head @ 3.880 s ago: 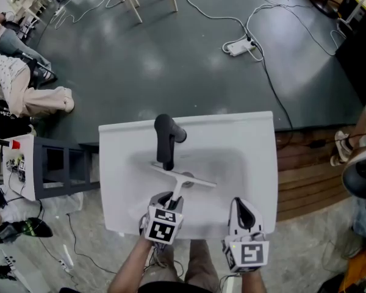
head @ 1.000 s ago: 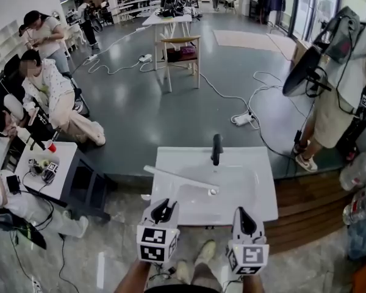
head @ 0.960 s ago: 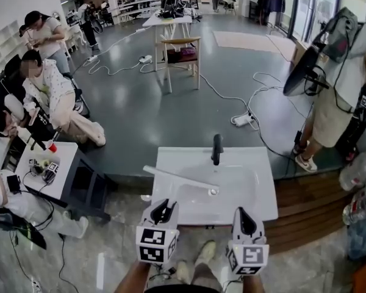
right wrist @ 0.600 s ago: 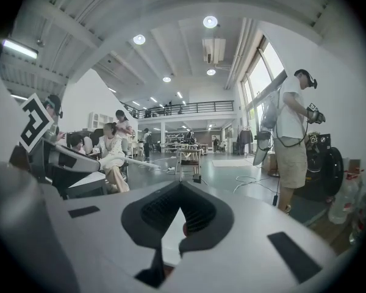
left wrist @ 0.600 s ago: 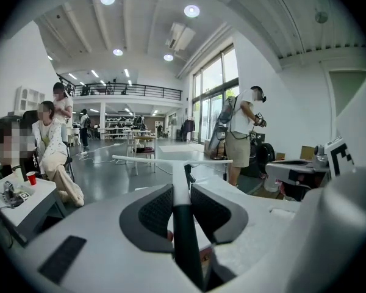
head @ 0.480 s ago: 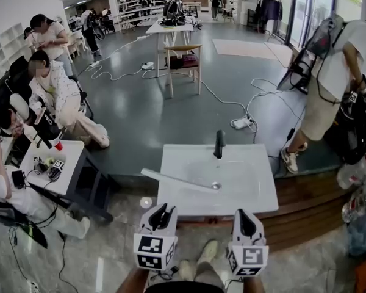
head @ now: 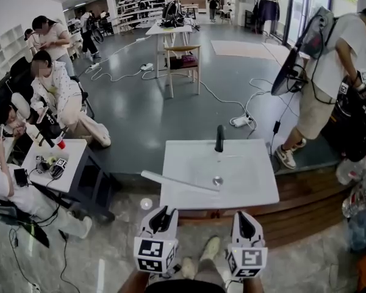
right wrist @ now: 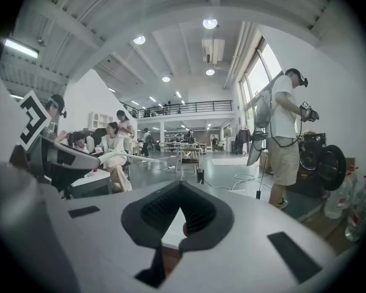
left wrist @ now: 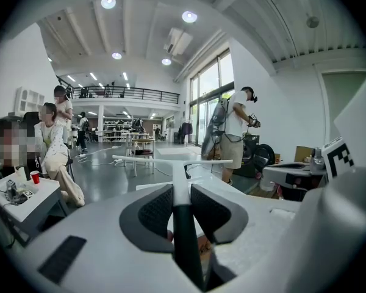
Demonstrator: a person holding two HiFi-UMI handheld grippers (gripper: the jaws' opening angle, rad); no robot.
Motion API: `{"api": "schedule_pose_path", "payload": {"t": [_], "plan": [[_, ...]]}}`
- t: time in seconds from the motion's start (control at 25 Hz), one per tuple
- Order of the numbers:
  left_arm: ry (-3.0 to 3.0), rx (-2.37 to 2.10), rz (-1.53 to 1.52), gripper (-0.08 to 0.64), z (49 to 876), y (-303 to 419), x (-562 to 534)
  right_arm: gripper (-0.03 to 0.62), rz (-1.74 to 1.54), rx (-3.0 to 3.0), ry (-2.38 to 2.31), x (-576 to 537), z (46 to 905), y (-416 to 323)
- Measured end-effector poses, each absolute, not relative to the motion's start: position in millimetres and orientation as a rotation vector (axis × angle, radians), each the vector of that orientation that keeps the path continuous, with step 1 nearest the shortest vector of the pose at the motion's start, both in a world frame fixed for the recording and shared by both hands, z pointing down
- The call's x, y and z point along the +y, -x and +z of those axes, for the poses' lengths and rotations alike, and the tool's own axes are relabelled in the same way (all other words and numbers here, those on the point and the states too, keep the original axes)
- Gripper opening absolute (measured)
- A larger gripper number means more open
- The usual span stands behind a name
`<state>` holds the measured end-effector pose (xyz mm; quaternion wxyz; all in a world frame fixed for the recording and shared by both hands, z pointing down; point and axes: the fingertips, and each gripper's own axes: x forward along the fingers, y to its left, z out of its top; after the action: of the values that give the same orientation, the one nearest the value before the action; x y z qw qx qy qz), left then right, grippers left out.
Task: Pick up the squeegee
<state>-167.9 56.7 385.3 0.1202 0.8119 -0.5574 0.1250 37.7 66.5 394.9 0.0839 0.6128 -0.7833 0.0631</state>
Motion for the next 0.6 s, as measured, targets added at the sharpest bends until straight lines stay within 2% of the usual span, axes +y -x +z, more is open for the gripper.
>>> {"api": "schedule_pose_path", "payload": {"t": [0.6], "plan": [[-2.392, -1.613, 0.367, 0.092, 384.4, 161.8, 60.5, -0.003, 0.177, -2.326, -1.835, 73.7, 390.9, -42.7]]}}
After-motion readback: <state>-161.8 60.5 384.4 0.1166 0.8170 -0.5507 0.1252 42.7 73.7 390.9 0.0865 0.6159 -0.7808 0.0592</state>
